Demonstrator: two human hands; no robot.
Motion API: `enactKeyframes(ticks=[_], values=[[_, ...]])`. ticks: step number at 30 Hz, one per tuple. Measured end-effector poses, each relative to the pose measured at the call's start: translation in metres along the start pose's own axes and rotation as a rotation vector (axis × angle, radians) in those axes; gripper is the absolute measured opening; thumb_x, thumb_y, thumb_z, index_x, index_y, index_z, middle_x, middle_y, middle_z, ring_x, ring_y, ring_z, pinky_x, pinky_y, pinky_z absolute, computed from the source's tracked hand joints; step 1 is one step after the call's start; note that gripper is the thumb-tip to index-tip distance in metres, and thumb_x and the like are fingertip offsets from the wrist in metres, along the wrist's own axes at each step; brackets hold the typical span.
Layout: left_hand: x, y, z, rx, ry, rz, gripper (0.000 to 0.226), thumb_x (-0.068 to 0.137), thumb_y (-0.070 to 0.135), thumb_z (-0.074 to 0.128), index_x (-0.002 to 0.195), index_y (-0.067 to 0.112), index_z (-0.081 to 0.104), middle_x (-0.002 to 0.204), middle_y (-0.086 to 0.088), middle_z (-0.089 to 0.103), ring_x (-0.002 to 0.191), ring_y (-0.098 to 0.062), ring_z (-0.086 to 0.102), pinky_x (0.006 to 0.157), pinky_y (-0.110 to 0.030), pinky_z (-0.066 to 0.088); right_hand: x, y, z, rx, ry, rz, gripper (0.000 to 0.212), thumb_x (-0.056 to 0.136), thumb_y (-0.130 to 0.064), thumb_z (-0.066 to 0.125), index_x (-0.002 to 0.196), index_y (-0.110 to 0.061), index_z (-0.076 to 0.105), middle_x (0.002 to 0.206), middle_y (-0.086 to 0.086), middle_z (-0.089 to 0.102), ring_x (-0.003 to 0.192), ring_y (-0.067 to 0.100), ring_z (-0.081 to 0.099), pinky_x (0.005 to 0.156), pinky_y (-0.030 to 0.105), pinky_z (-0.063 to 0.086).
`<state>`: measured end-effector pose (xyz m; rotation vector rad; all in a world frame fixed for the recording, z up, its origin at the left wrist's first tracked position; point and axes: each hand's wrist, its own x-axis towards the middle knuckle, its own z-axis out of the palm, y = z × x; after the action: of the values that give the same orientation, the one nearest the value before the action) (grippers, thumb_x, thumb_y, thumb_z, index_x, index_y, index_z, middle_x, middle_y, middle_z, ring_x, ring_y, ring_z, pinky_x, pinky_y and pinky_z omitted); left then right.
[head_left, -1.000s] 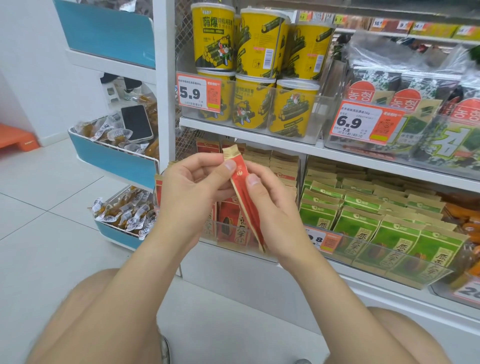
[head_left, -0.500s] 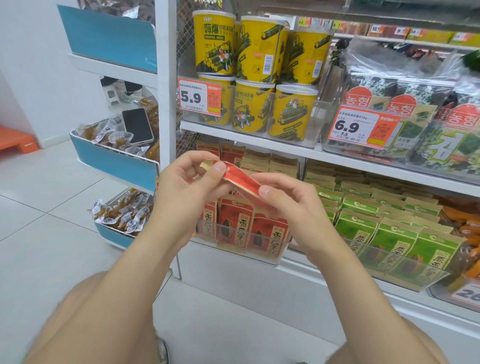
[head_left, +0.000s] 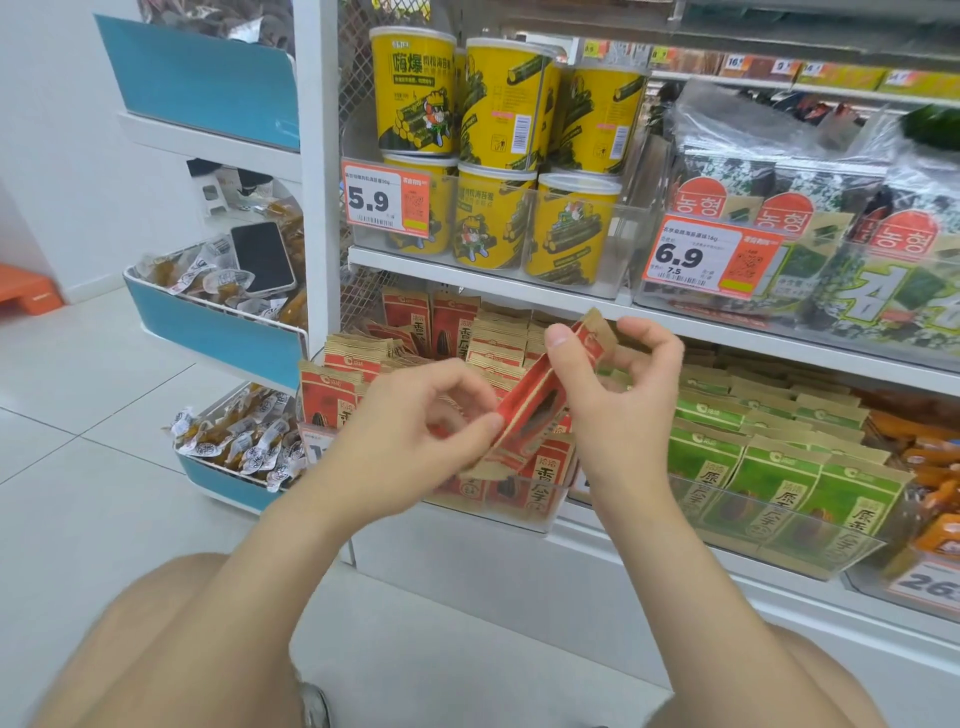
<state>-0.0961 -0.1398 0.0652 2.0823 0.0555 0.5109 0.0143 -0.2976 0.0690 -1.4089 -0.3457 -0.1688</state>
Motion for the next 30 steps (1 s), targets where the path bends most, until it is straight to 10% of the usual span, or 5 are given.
enactKeyframes(ticks=[4, 13, 19, 25, 30], values=[[-0.001, 0.001, 0.015, -0.047, -0.012, -0.014, 0.016, 0.092, 0.008, 0.079, 0.097, 0.017, 0.067, 0.072, -0.003, 0.075, 0.062, -0.026, 0.073, 0.062, -0.037, 0.064, -0.001, 0.008, 0.004, -0.079, -0.069, -0.030, 0.052, 0.075, -0.059, 0.090, 0.109, -0.035, 0.057, 0.108, -0.005, 0.072, 0.084, 0.020, 0.074, 0.076, 0.046, 0.062], [0.002, 0.009, 0.017, -0.173, 0.100, 0.090, 0.028, 0.111, 0.011, 0.055, 0.086, -0.001, 0.055, 0.068, -0.004, 0.061, 0.059, -0.013, 0.057, 0.057, -0.021, 0.046, -0.012, 0.010, 0.014, -0.033, -0.406, -0.128, 0.020, 0.107, -0.030, 0.063, 0.096, -0.013, 0.067, 0.076, -0.006, 0.066, 0.068, 0.009, 0.058, 0.063, 0.026, 0.046], [0.002, 0.005, 0.014, -0.297, 0.036, 0.029, 0.029, 0.113, 0.010, 0.051, 0.088, -0.004, 0.055, 0.073, -0.012, 0.069, 0.064, -0.030, 0.068, 0.059, -0.043, 0.058, -0.011, 0.009, 0.014, -0.002, -0.426, -0.092, 0.023, 0.111, -0.026, 0.058, 0.093, -0.015, 0.067, 0.074, 0.000, 0.063, 0.068, 0.014, 0.055, 0.062, 0.030, 0.046], [0.001, 0.008, 0.014, -0.289, 0.045, 0.045, 0.029, 0.114, 0.011, 0.049, 0.091, -0.007, 0.054, 0.072, -0.002, 0.068, 0.064, -0.019, 0.068, 0.059, -0.031, 0.058, -0.012, 0.009, 0.016, -0.004, -0.431, -0.112, 0.028, 0.110, -0.034, 0.057, 0.099, -0.011, 0.069, 0.081, 0.016, 0.067, 0.073, 0.015, 0.058, 0.068, 0.036, 0.048], [0.001, 0.008, 0.014, -0.152, 0.192, 0.081, 0.027, 0.114, 0.018, 0.050, 0.094, 0.004, 0.060, 0.072, 0.003, 0.064, 0.062, -0.010, 0.060, 0.059, -0.024, 0.050, -0.012, 0.005, 0.012, -0.087, -0.552, -0.087, 0.019, 0.101, -0.035, 0.063, 0.111, -0.020, 0.065, 0.099, -0.003, 0.076, 0.081, 0.015, 0.070, 0.071, 0.035, 0.056]])
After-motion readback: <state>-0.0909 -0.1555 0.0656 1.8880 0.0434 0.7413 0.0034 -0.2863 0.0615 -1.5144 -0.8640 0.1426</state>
